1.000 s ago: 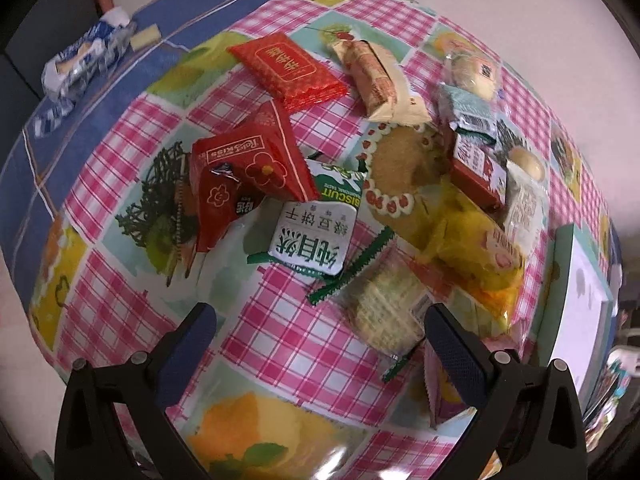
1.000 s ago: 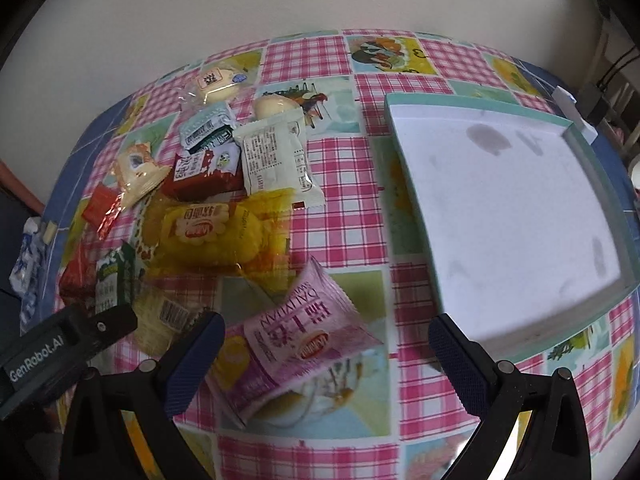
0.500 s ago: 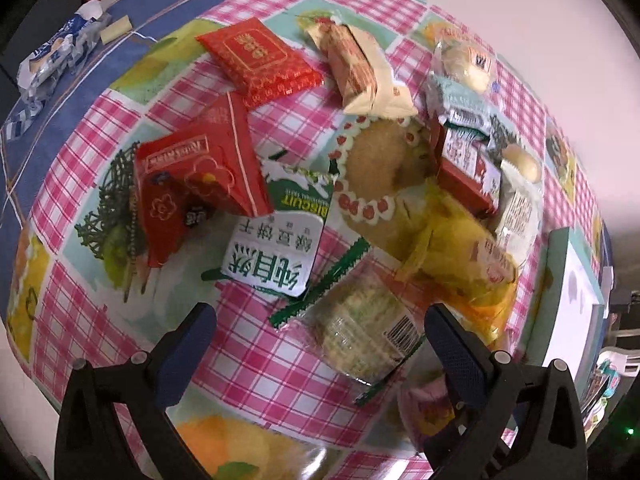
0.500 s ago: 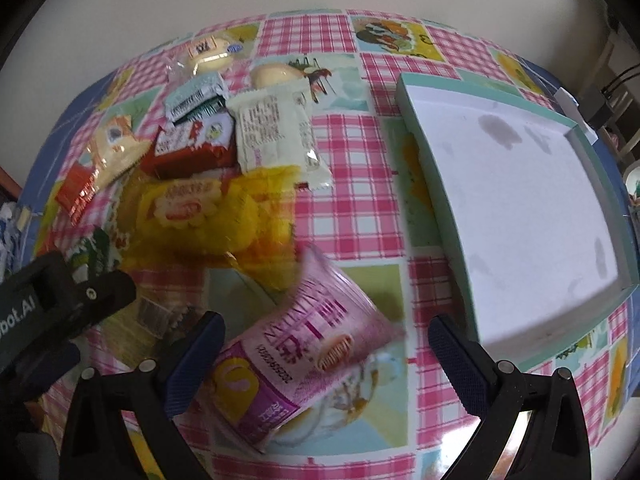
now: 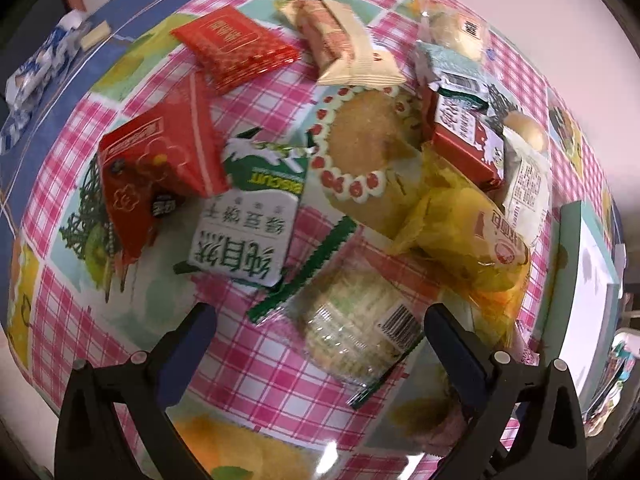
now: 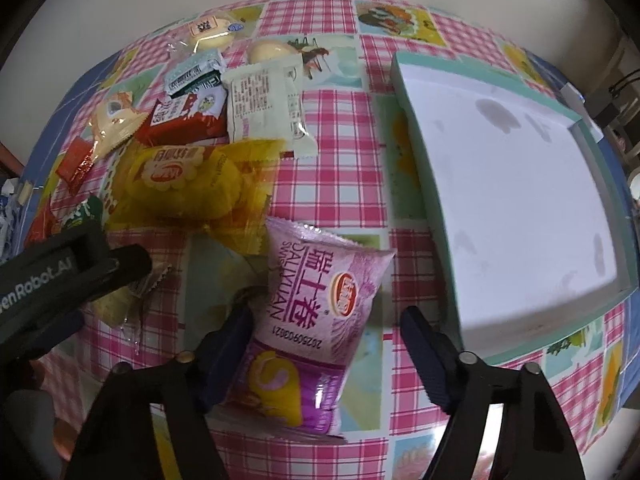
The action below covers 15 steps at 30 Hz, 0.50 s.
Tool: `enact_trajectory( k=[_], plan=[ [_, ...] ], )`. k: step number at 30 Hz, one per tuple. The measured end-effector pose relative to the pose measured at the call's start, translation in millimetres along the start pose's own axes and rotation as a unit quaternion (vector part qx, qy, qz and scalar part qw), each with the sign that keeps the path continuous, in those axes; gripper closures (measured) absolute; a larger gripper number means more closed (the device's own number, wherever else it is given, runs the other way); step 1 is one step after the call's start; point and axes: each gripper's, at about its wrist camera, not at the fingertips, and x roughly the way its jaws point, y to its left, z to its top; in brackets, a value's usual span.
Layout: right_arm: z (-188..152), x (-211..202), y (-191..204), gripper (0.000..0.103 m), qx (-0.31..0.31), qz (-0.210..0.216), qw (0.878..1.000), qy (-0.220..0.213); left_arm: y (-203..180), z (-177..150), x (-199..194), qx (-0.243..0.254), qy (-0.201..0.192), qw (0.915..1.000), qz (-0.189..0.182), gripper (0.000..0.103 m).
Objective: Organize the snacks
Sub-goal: 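Grasp the pink Saltian bag with the right gripper while the left grasps the clear cookie packet, then carry the pink bag into the white tray with the right gripper while the left drops the cookie packet there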
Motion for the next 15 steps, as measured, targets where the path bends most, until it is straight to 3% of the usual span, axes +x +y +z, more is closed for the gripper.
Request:
enact_trajectory(
  k=[3, 11, 13, 15],
  plan=[
    [1, -1, 0, 0.038, -0.001, -0.002, 1.000, -0.003, -14, 1, 4, 0.009, -0.002, 0.9999, 0.004, 0.001],
    [1, 7, -5, 0.054, 0.002, -0.003, 1.000, -0.005, -46, 0, 1, 0.028, -0.014, 0.9995, 0.010, 0.020],
    [1, -3, 0, 0.057, 0.000, -0.003, 1.000, -0.003, -52, 0, -1, 0.030, -0.018, 0.9994, 0.006, 0.033],
    [2, -4, 0, 0.059, -0.002, -0.003, 1.000, -0.004, -52, -1, -3, 0.034, -0.020, 0.9992, 0.000, 0.040]
  ],
)
